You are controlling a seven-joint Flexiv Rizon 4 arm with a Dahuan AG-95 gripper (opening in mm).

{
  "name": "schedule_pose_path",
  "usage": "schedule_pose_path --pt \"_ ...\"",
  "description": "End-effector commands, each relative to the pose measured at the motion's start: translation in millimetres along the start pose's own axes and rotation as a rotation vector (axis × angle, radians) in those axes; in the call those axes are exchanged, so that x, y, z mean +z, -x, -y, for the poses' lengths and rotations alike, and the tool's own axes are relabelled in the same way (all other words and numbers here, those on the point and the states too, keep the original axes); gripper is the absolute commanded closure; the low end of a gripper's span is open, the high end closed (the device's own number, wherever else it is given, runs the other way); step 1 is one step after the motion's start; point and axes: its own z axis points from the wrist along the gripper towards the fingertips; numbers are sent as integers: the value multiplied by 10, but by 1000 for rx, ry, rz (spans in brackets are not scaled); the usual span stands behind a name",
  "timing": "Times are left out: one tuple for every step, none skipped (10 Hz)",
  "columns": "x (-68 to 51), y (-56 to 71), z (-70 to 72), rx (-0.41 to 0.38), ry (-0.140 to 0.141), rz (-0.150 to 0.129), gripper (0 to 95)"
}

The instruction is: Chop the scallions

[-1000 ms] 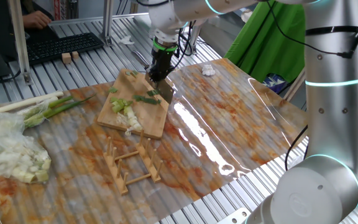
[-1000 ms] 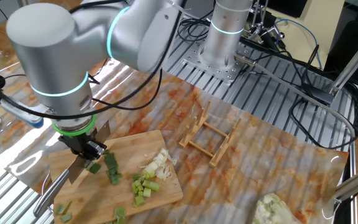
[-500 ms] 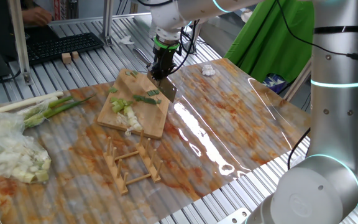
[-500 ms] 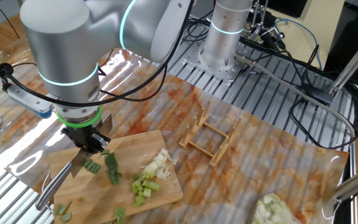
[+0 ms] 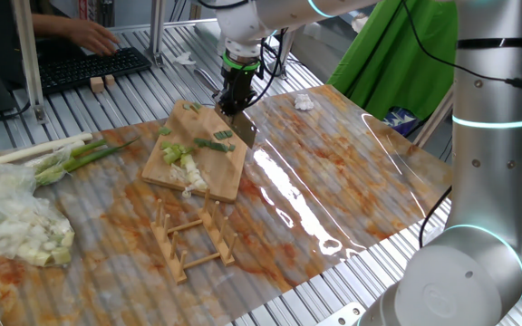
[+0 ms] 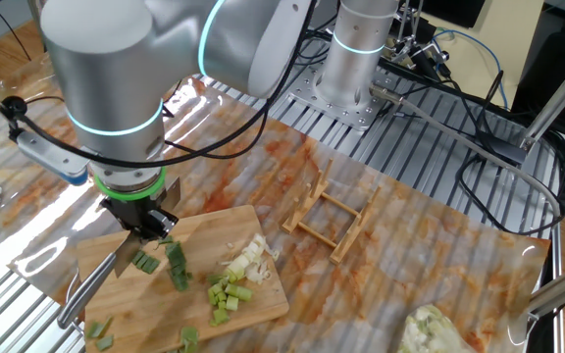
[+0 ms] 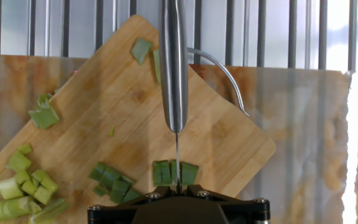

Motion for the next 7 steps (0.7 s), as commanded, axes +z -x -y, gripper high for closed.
schedule_pose_path --pt "-20 -5 5 2 -3 -3 950" --pt "-22 -6 3 2 -4 -3 950" --pt "-26 -13 -4 2 -5 -3 950" --pt "-33 -19 -15 3 -6 -4 950" --pt "-34 -20 -16 5 -8 -4 950" --pt "-34 -21 -17 6 -8 -4 950" --pt "-34 -22 -18 6 -9 -4 950"
